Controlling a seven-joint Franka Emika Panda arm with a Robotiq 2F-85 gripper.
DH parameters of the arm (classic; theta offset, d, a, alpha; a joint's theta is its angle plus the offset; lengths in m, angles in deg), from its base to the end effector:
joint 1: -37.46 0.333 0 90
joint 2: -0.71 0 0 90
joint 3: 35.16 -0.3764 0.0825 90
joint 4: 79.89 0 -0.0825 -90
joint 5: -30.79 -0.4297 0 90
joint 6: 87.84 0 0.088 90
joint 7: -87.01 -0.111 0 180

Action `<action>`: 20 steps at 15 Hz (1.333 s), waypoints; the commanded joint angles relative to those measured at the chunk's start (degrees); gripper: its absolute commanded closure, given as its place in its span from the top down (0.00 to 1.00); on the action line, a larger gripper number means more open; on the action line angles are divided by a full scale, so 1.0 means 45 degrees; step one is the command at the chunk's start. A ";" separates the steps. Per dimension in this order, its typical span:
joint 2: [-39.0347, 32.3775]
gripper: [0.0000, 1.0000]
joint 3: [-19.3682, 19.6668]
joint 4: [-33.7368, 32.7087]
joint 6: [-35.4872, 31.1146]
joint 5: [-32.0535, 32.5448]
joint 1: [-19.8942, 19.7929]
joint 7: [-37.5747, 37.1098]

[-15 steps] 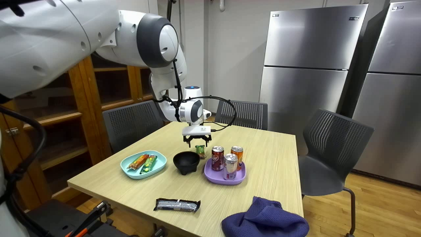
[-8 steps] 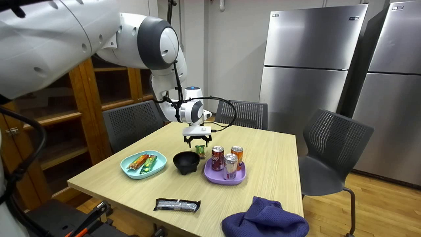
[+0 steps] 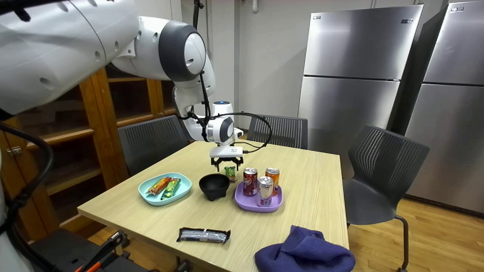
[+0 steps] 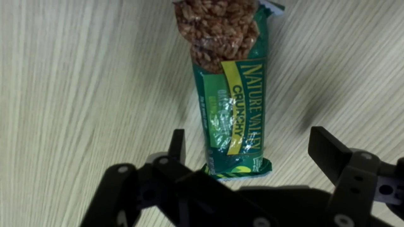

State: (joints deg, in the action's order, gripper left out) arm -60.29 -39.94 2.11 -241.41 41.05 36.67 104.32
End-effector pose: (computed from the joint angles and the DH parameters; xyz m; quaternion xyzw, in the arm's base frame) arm 0.7996 0.0467 0.0588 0.9675 0.2341 0.0928 0.0238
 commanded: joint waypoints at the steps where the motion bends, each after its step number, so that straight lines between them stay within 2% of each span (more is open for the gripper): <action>1: 0.0030 0.74 -0.0137 -0.0151 0.0331 -0.0134 -0.0160 0.0306; 8: 0.0537 0.18 -0.0023 0.0359 0.0003 -0.0020 -0.0045 0.0180; 14: 0.1677 0.17 0.0159 0.1188 -0.0258 0.0148 0.0433 -0.0185; 20: 0.3338 0.17 0.0346 0.2807 -0.0473 0.0366 0.1626 -0.0873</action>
State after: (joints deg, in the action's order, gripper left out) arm -51.46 -39.67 7.57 -242.61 41.32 40.94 103.63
